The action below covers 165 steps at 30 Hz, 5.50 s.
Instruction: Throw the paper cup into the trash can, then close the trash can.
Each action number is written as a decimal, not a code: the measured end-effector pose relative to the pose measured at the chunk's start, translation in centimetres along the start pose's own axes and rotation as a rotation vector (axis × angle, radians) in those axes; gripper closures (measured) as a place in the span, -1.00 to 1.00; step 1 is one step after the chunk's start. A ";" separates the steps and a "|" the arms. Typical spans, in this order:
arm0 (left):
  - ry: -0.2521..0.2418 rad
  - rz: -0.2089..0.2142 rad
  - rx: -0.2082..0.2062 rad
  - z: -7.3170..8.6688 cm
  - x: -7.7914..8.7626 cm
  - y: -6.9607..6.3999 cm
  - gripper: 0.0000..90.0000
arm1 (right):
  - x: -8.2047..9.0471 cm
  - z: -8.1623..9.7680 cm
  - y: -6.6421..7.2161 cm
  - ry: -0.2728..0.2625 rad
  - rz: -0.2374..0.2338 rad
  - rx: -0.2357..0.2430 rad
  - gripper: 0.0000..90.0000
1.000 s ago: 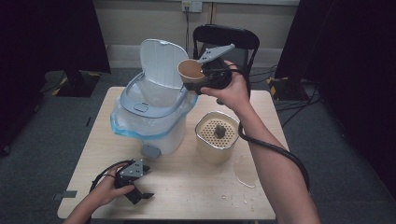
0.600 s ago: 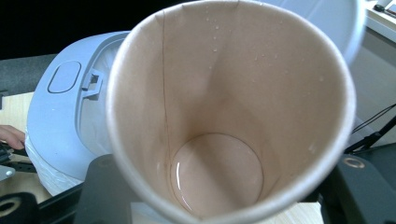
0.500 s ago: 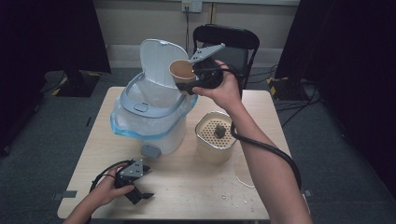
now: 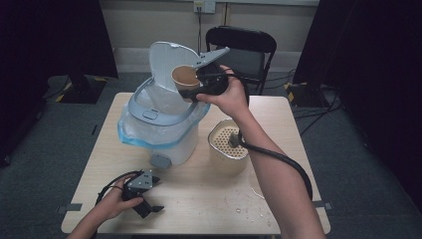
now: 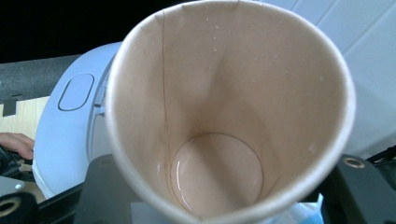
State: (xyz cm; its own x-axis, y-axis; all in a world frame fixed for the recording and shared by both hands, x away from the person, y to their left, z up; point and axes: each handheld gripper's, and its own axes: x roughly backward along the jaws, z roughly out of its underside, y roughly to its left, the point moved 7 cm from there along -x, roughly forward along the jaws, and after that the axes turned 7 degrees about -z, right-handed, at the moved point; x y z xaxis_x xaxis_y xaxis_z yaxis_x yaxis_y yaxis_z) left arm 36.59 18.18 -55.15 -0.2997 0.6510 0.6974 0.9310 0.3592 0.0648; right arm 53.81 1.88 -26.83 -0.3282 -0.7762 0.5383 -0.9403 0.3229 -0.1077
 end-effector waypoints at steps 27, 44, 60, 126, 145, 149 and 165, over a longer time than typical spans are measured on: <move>-0.006 0.002 0.001 0.0 0.0 0.0 -1.00 | -2.8 -0.4 1.1 0.013 -0.043 0.020 -0.32; -0.006 0.002 0.002 0.0 0.0 0.0 -1.00 | -1.0 0.6 0.7 0.020 -0.061 -0.015 -0.54; -0.007 0.002 0.001 0.0 0.0 0.0 -1.00 | 2.6 2.7 0.4 0.042 -0.042 -0.035 -0.49; -0.007 0.003 0.000 0.0 0.0 0.0 -1.00 | 2.0 -1.3 -1.0 -0.010 -0.054 -0.053 -0.46; -0.006 0.004 0.000 0.0 0.0 0.0 -1.00 | 0.3 -0.7 2.3 0.026 -0.198 -0.037 -0.47; -0.006 0.004 0.001 0.0 0.0 0.0 -1.00 | 0.3 -0.7 2.5 0.016 -0.225 -0.053 -0.43; -0.007 0.001 0.001 0.0 0.0 0.0 -1.00 | -0.3 -0.1 3.1 0.031 -0.267 -0.094 0.33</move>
State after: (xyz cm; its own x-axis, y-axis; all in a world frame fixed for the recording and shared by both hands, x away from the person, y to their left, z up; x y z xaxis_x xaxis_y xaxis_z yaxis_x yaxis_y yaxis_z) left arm 36.59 18.13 -55.15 -0.3001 0.6564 0.6922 0.9312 0.3589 0.0634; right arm 50.97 3.18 -27.20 -0.0661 -0.8238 0.5630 -0.9800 0.1596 0.1185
